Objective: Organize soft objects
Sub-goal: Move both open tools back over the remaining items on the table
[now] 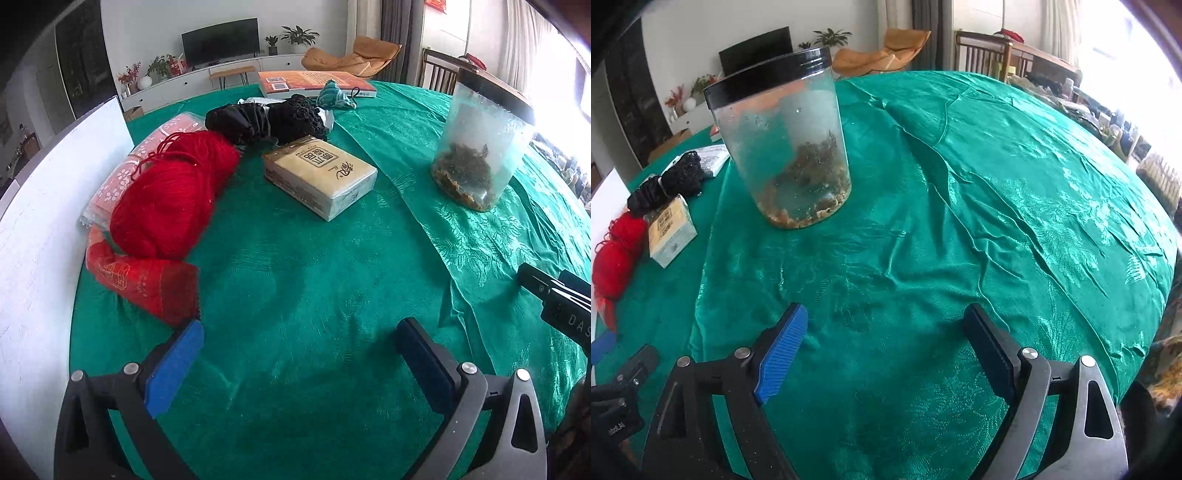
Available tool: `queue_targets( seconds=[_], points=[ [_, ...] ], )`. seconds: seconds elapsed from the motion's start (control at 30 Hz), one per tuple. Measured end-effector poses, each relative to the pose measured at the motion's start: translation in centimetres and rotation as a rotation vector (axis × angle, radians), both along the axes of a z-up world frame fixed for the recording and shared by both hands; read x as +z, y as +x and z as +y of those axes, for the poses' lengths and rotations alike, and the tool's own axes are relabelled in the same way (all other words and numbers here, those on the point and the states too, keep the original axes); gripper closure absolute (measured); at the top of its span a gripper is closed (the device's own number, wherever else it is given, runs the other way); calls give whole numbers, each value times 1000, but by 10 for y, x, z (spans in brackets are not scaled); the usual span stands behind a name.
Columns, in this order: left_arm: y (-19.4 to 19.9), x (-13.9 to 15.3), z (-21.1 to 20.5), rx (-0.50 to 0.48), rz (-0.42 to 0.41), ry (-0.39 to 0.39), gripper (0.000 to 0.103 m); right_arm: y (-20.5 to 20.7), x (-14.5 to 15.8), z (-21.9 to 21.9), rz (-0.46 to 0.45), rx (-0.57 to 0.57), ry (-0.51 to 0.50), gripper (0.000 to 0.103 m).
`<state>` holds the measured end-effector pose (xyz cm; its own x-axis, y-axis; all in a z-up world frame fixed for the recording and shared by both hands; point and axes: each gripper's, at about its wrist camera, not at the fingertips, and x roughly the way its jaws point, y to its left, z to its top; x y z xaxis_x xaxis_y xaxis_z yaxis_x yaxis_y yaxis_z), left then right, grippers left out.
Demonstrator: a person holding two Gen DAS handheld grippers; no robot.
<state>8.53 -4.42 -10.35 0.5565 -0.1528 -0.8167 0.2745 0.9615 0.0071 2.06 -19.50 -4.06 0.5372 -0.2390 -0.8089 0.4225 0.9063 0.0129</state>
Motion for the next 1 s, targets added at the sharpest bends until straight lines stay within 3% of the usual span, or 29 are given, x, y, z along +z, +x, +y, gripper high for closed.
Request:
queue_targets(
  seconds=[1.0],
  points=[
    [4, -2, 5, 44, -18, -22, 0, 2, -3, 5, 3, 4, -20, 9]
  ],
)
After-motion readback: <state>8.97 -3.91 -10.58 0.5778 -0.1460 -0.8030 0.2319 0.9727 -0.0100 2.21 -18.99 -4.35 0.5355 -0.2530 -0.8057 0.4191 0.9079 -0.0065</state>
